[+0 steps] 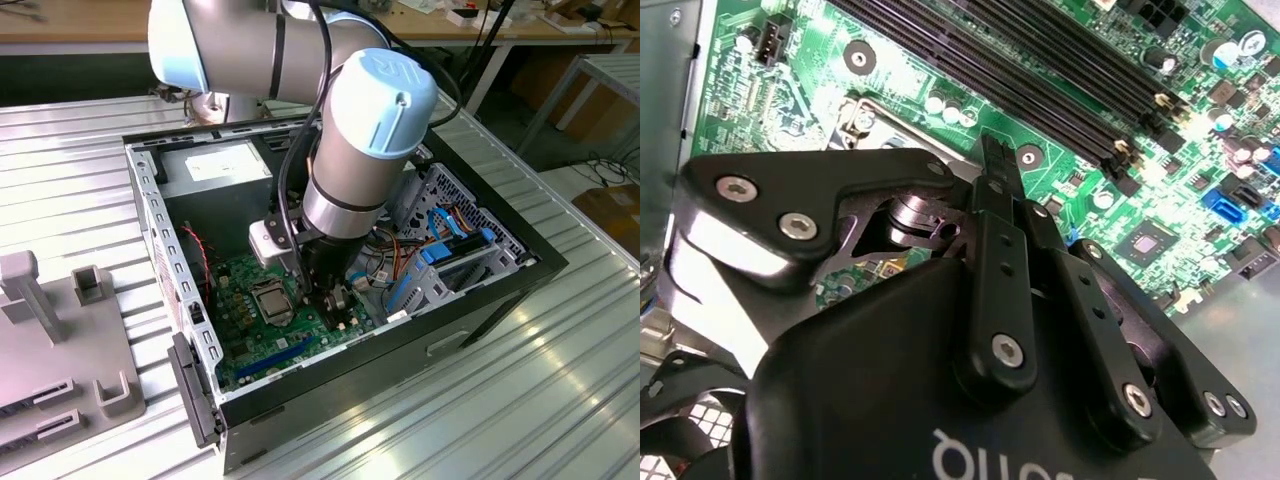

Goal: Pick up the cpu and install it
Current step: 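Install the first cpu locking lever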

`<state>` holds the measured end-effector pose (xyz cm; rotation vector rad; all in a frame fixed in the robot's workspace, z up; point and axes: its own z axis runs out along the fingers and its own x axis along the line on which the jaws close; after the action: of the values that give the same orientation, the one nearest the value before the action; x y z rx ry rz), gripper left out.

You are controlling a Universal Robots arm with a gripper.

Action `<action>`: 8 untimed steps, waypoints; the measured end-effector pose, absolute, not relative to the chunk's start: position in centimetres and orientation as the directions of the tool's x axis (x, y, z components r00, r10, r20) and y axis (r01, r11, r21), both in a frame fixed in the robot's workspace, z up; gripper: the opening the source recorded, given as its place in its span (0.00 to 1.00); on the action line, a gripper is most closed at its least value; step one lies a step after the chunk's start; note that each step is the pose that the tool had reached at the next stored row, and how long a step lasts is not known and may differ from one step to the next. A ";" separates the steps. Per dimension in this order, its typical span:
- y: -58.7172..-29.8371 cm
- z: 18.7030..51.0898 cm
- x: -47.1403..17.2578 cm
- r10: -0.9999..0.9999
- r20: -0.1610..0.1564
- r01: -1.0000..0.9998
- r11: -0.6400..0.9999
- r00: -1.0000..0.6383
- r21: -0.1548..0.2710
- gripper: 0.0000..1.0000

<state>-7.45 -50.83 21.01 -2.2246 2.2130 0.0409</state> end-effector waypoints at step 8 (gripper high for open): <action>-50.8 20.7 -7.4 -1.000 -0.017 -1.000 -0.010 0.010 0.007 0.11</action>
<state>-7.44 -50.84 20.66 -2.2274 2.2050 0.0267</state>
